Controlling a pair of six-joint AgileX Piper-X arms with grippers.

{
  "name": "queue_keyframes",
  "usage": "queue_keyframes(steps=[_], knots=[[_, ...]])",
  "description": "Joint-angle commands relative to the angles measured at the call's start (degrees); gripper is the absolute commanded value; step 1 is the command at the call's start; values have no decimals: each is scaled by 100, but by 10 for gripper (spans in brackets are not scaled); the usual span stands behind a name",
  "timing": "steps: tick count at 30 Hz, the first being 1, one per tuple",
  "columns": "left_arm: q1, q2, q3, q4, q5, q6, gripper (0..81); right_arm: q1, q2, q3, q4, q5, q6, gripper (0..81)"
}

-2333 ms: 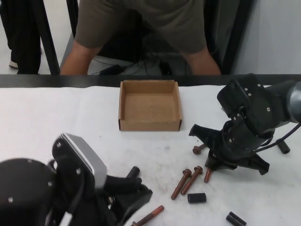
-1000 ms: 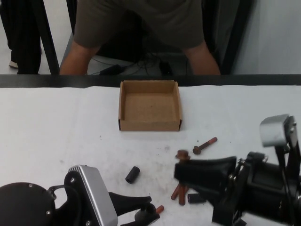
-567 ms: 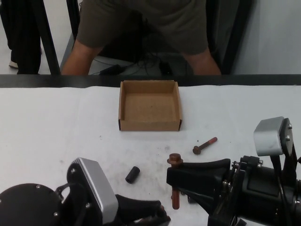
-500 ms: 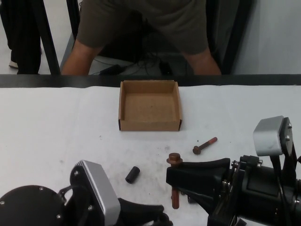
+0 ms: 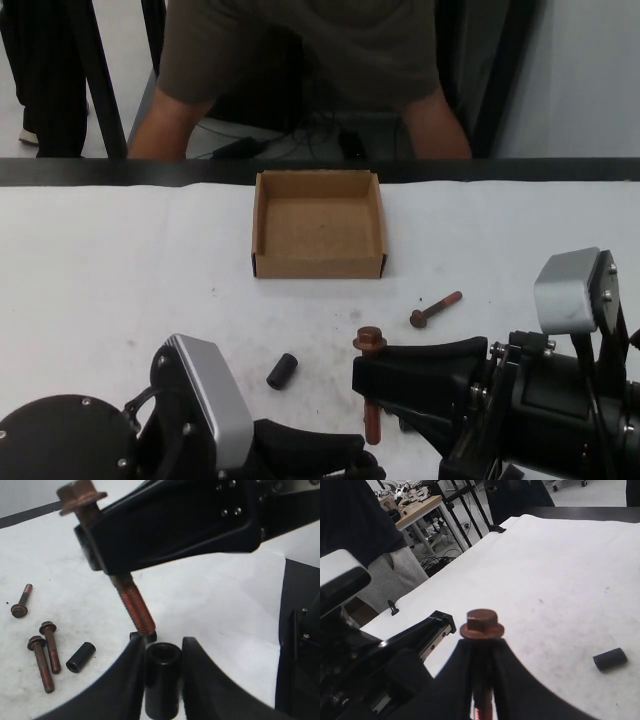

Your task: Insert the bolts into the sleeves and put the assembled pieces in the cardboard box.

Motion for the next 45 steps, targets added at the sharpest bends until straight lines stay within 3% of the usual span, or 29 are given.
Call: queue_keyframes(steps=[1, 15, 20, 26, 34, 45], knots=[[-24, -3, -13, -166, 25, -61, 8, 5, -6, -83, -109, 1, -44, 2], [6, 853, -13, -914, -268, -1, 8, 5, -6, -413, -63, -179, -44, 2], [6, 1007, -13, -1265, -800, -1, 8, 5, -6, -413, -63, -251, 63, 2], [6, 1006, -13, -1566, -879, -116, 8, 5, -6, -413, 83, -251, 83, 2], [6, 1006, -13, -1810, -380, -342, 8, 5, -6, -413, 136, -251, 83, 2], [6, 1006, -13, -1864, -247, -513, 8, 5, -6, -413, 246, -251, -145, 2]])
